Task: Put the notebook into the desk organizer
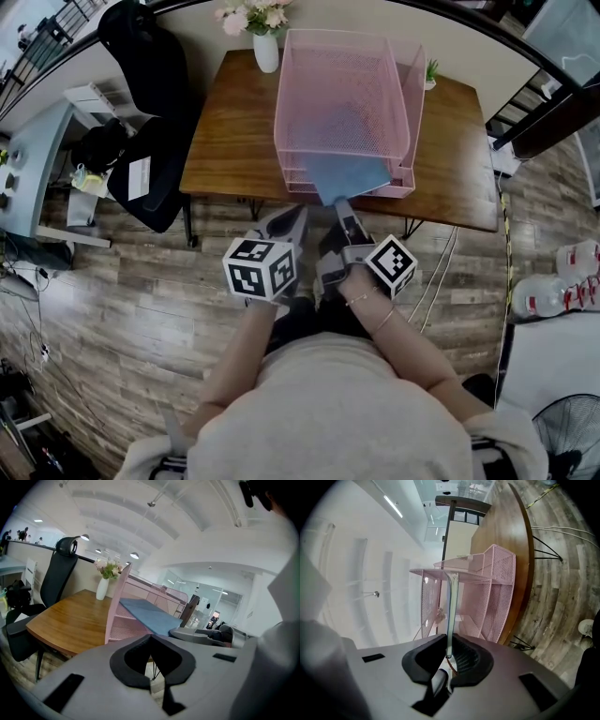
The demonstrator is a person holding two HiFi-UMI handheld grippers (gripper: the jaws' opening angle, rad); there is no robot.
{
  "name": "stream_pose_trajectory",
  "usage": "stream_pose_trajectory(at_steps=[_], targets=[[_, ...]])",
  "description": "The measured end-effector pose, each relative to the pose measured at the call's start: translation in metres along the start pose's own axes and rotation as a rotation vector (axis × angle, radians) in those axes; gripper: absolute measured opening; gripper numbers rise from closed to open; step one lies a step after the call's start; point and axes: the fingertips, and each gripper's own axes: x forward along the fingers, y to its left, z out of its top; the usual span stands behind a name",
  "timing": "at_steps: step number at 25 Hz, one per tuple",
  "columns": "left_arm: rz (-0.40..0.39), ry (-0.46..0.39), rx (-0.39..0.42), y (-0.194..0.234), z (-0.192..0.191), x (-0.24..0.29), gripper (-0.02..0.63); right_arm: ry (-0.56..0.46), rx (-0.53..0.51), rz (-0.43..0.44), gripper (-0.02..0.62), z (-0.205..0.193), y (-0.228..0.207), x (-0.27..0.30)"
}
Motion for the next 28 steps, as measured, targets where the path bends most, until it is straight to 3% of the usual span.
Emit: stream_pose_trajectory(at_steps=[28], targets=[[-0.004, -0.015, 0.005, 0.016, 0.030, 0.031, 0.011, 0.028, -0.021, 0.015, 0.074, 0.017, -0.005, 0.059]])
